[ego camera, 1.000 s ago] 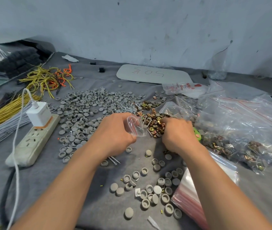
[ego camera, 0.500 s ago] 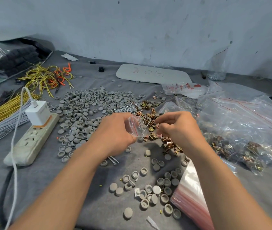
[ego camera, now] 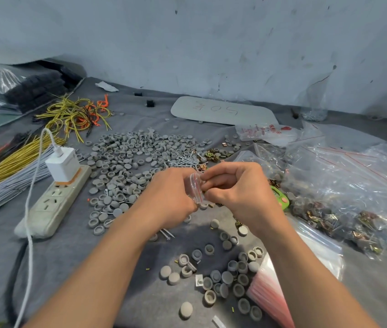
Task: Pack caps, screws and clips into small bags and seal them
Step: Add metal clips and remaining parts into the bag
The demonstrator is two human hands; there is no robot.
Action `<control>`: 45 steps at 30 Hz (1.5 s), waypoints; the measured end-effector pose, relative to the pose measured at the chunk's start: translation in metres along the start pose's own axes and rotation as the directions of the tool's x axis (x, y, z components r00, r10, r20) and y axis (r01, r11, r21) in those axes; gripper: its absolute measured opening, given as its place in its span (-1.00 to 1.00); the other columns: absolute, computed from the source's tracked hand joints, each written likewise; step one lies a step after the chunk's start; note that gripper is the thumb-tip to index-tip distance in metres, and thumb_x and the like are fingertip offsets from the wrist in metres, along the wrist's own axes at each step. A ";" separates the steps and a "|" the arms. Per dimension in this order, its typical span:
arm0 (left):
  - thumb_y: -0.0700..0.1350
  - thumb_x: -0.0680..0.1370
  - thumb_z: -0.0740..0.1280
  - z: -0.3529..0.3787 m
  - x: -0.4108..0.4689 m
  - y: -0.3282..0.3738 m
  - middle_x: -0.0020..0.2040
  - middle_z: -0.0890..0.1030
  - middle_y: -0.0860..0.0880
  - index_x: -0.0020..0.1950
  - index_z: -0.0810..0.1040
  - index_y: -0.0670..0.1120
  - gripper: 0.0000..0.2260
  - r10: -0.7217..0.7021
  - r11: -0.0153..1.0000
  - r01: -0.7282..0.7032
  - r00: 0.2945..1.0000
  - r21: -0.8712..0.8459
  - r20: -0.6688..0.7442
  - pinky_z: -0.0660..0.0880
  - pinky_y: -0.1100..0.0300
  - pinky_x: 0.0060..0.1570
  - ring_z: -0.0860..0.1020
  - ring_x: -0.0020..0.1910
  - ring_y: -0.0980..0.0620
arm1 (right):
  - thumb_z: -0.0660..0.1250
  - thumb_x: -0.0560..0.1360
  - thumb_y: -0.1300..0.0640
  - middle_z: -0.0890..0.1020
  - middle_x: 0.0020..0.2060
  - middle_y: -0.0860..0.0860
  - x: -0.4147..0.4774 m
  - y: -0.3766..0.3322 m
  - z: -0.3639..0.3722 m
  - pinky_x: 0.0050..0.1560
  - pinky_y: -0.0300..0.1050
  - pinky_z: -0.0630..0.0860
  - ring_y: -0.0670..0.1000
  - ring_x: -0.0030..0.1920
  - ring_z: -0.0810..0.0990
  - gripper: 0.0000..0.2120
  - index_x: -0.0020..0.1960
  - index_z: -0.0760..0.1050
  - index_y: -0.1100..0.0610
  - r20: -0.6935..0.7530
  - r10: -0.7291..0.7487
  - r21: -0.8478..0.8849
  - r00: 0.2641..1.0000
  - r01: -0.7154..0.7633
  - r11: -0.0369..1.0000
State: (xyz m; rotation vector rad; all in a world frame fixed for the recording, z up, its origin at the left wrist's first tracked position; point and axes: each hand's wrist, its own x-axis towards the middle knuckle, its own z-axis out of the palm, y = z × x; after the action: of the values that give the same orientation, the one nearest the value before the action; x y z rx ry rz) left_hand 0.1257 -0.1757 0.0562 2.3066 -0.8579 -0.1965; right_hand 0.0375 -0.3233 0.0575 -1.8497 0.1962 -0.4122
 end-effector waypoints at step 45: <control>-0.20 0.41 0.53 -0.006 0.003 -0.006 -0.29 0.63 0.33 -0.19 0.62 0.25 -0.69 0.012 0.998 -0.013 1.000 -0.056 -0.020 0.36 0.48 -0.46 0.57 -0.32 0.36 | 0.48 0.43 0.21 0.73 -0.07 0.00 0.015 0.030 0.013 0.16 -0.04 0.49 0.13 0.03 0.65 -0.80 -0.09 0.65 -0.10 -0.039 0.149 -0.830 0.988 -0.115 0.545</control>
State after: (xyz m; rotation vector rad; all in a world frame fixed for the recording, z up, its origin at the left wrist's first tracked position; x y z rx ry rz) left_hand 0.1335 -0.1709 0.0569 2.2469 -0.8456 -0.1899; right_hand 0.0585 -0.3266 0.0280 -2.7705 0.5901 -0.1652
